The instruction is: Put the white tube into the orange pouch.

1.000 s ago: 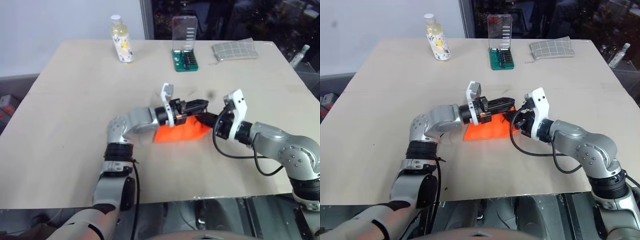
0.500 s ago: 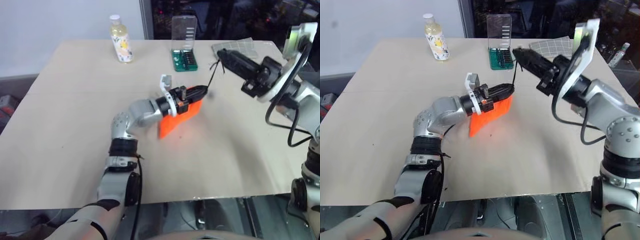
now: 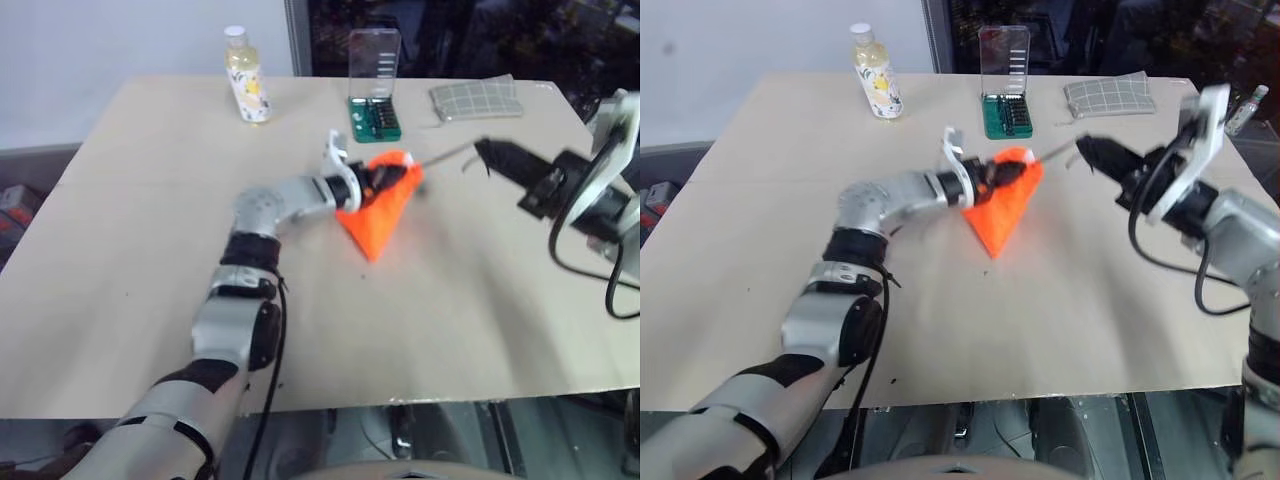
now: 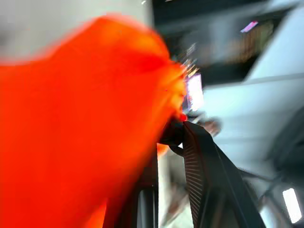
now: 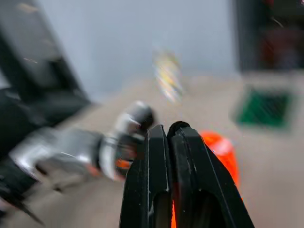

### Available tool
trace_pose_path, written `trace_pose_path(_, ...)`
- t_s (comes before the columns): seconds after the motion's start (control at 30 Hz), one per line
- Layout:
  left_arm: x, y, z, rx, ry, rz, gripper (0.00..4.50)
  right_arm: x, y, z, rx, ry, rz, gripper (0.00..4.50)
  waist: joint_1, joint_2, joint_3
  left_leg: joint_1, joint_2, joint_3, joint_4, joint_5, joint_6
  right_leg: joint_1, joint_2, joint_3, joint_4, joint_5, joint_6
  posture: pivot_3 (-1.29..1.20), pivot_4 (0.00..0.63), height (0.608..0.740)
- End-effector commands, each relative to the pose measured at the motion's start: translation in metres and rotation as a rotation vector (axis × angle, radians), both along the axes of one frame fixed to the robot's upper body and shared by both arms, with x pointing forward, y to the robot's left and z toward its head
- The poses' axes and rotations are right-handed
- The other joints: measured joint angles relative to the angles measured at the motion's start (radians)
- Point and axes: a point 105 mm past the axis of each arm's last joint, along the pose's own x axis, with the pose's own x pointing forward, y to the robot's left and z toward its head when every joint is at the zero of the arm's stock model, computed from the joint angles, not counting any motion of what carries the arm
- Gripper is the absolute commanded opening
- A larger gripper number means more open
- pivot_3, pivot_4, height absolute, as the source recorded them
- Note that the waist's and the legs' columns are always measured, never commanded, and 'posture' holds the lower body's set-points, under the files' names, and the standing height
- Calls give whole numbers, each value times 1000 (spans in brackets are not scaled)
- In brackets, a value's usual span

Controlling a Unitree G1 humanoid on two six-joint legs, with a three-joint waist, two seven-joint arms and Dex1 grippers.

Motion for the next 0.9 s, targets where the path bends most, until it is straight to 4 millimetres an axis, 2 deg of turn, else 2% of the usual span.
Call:
trace_pose_path(0.03, -10, -18, -19, 55, -42, -77, 218, 1, -6, -17, -108, -33, -52, 35, -5, 0, 0, 0, 0, 0, 0, 0, 0, 0, 0, 0, 0, 0, 0, 0, 150, 740)
trace_pose_path(0.07, -12, -21, -26, 77, -64, -94, 218, 3, -9, -31, -145, -3, -72, 35, -5, 0, 0, 0, 1, 1, 0, 0, 0, 0, 0, 1, 0, 0, 0, 0, 150, 740)
trace_pose_path(0.13, -7, -19, -42, 162, -100, -57, 1258, 5, -14, -58, -252, 48, -109, 0, -6, 1, 0, 2, 2, 1, 0, 0, 0, -1, 2, 1, 1, 0, 0, 0, 150, 740)
trace_pose_path(0.17, -11, -18, -41, 168, -132, -81, 1632, 3, -18, -71, -304, 67, -114, 0, -5, 1, 0, 2, 2, 1, 0, 0, 0, -1, 2, 1, 2, 0, 0, 0, 150, 740)
trace_pose_path(0.23, -21, -13, -32, 171, -228, -151, 2582, -9, -25, -91, -387, 93, -97, 678, -5, 1, 0, 3, 3, 0, 0, 0, 0, 0, 3, 1, 3, -1, -1, 0, 150, 740)
trace_pose_path(0.27, -27, -3, -25, 189, -309, -183, 3044, -17, -30, -96, -426, 96, -96, 1020, -5, 1, 0, 3, 4, 0, 0, 0, 0, 0, 3, 1, 3, -1, -1, 0, 150, 740)
trace_pose_path(0.3, -34, 9, -19, 237, -419, -219, 3317, -25, -36, -99, -462, 94, -100, 1269, -11, 2, 0, 4, 4, 1, 0, 0, 0, 0, 3, 2, 3, -1, -1, 0, 150, 740)
trace_pose_path(0.33, -42, 20, -15, 248, -482, -245, 3917, -33, -40, -100, -486, 87, -99, 1998, -14, 2, 0, 4, 5, 2, 0, 0, 0, -1, 4, 4, 4, -1, -1, 0, 150, 740)
trace_pose_path(0.37, -47, 31, -9, 239, -527, -243, 3936, -39, -43, -99, -499, 80, -97, 2262, -19, 3, 0, 5, 5, 1, 0, 0, 0, -1, 4, 5, 4, 0, -1, 0, 150, 740)
trace_pose_path(0.43, -58, 59, -6, 330, -695, -246, 3936, -51, -47, -98, -530, 62, -100, 3149, -23, 4, 0, 5, 6, 0, -1, 0, 0, -3, 4, 8, 4, 0, -1, 0, 150, 740)
trace_pose_path(0.53, -66, 95, -6, 428, -822, -194, 3936, -66, -50, -98, -533, 51, -108, 4467, -17, 3, 0, 9, 8, 3, -3, 0, 0, -1, 4, 11, 4, -3, -4, 0, 150, 740)
trace_pose_path(0.63, -76, 123, -6, 470, -878, -137, 3936, -74, -48, -97, -556, 14, -124, 4467, -1, 3, 0, 11, 8, 6, -2, -1, -1, 0, 1, 12, 3, -3, -4, 0, 150, 740)
trace_pose_path(0.73, -92, 159, 2, 529, -1031, -44, 3936, -81, -41, -93, -569, -69, -123, 4467, -1, 3, 0, 12, 8, 8, -2, -1, -2, 0, -2, 13, 2, -5, -1, 0, 150, 740)
trace_pose_path(0.9, -113, 203, -11, 663, -970, -31, 3936, -91, -51, -103, -627, -68, -136, 4467, -2, 3, 0, 12, 9, 10, -4, -3, -2, 0, -3, 14, 2, -3, -4, 0, 150, 740)
